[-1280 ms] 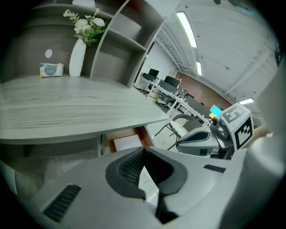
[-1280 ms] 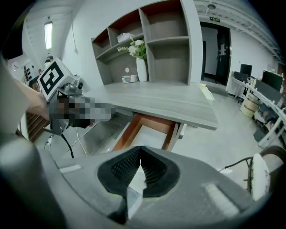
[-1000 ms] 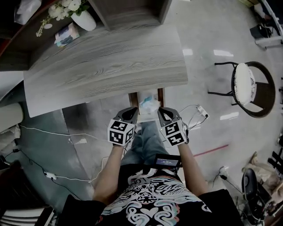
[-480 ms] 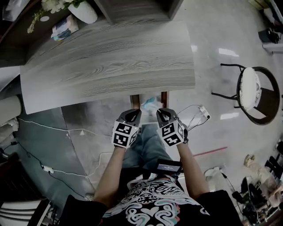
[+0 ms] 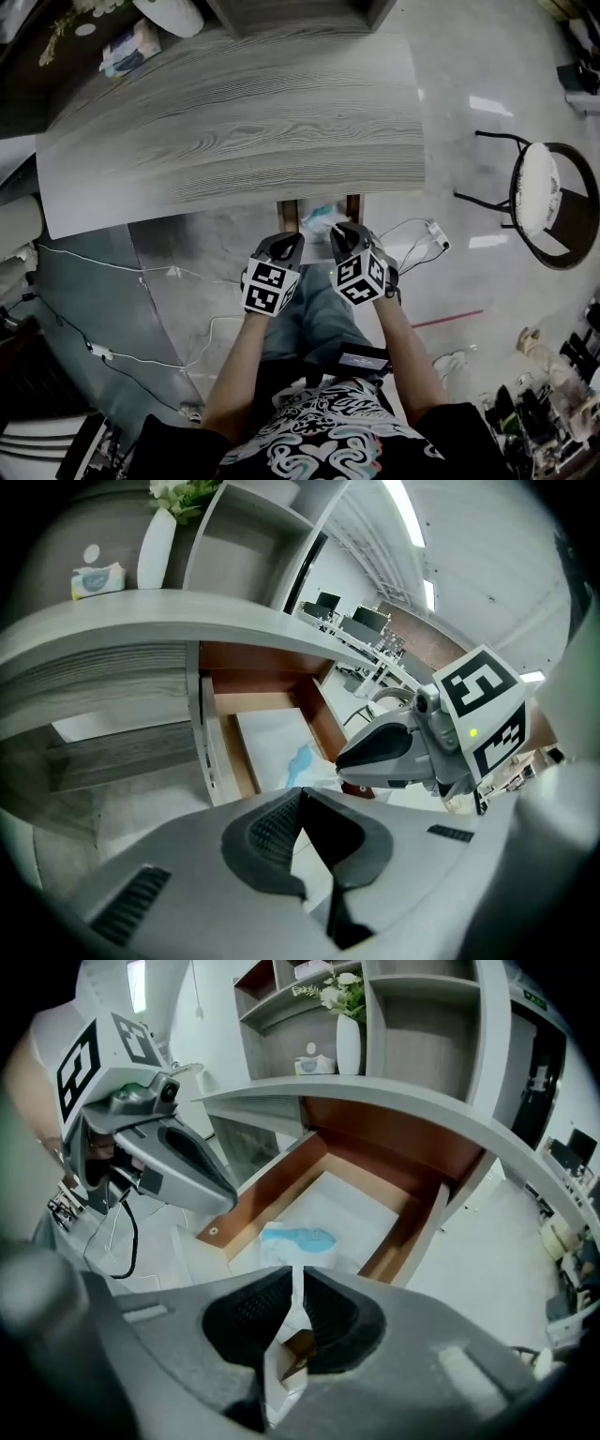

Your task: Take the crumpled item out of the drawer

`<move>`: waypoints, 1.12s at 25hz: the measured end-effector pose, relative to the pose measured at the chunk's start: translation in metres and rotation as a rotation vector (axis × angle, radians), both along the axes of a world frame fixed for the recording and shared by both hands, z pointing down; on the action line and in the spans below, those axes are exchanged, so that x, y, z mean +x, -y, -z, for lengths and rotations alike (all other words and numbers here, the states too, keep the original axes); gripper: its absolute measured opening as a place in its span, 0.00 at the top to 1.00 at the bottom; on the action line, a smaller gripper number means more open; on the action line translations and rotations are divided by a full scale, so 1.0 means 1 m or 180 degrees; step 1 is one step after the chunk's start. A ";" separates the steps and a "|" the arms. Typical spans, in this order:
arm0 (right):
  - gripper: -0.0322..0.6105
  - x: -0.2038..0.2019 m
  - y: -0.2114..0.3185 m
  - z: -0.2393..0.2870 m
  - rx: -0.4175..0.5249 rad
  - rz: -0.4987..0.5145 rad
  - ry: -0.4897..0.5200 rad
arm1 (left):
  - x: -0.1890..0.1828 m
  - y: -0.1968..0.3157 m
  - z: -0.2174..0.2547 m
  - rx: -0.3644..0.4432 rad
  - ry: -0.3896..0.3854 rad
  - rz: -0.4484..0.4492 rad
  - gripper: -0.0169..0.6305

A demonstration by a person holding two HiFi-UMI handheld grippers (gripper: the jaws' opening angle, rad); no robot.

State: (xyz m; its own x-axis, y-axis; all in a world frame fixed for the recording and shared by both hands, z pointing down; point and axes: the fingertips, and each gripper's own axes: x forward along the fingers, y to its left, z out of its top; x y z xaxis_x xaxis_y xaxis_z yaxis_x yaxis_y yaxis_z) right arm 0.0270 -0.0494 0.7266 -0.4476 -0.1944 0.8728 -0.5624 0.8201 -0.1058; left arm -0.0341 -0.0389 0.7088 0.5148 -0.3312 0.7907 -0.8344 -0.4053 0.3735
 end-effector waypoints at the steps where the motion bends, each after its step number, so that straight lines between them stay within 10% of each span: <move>1: 0.92 -0.001 0.000 -0.003 -0.0007 0.0030 -0.0012 | 0.000 0.000 -0.002 -0.0008 0.0013 -0.0013 0.97; 28: 0.94 -0.004 -0.006 -0.031 -0.0039 0.0393 -0.0358 | 0.000 0.009 -0.012 -0.0113 -0.0031 0.0124 0.97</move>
